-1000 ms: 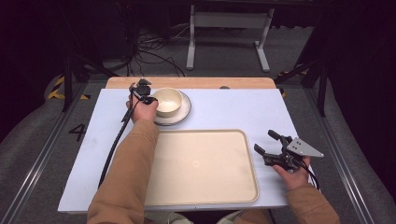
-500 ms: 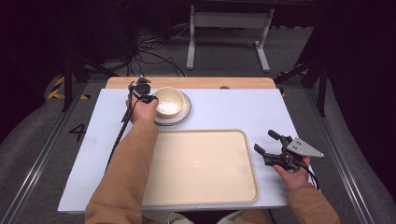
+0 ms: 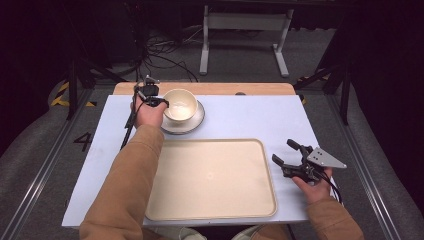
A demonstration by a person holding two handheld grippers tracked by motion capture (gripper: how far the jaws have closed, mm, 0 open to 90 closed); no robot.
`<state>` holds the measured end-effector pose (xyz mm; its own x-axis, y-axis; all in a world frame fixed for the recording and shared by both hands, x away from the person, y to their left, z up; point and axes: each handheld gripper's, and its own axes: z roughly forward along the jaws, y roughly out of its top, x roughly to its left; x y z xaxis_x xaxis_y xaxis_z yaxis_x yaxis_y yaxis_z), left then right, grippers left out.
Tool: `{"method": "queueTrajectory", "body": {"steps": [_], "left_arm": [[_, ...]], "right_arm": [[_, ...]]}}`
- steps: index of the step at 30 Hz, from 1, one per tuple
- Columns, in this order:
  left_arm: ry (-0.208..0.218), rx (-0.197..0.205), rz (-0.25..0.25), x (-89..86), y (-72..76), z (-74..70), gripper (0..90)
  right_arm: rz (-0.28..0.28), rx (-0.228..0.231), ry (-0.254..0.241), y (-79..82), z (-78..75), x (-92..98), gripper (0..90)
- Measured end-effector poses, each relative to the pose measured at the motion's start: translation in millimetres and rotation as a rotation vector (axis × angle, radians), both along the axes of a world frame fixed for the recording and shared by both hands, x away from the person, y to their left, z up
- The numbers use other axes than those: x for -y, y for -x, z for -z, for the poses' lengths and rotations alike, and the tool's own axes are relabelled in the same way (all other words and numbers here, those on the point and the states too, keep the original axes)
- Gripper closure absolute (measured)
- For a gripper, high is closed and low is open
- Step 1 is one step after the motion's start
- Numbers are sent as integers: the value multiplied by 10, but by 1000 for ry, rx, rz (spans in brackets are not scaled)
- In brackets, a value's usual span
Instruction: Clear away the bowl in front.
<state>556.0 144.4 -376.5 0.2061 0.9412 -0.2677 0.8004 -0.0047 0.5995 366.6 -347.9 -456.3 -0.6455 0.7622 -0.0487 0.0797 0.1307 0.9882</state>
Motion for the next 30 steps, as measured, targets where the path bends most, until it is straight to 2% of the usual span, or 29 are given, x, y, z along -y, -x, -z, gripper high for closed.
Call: {"method": "queueTrajectory", "body": {"steps": [2, 12, 17, 25, 30], "left_arm": [[7, 0, -3, -5, 26, -35, 828], [2, 4, 44, -72, 159, -226, 828], [-23, 15, 59, -78, 231, -294, 828], [-24, 23, 122, -89, 360, -433, 828], [-20, 11, 160, -71, 437, -494, 829]], "right_arm": [[0, 0, 0, 0, 0, 0, 165], [0, 2, 2, 1, 1, -4, 161], [1, 0, 3, 3, 1, -5, 161], [2, 0, 6, 2, 0, -7, 161], [2, 0, 6, 3, 0, -8, 161]]}}
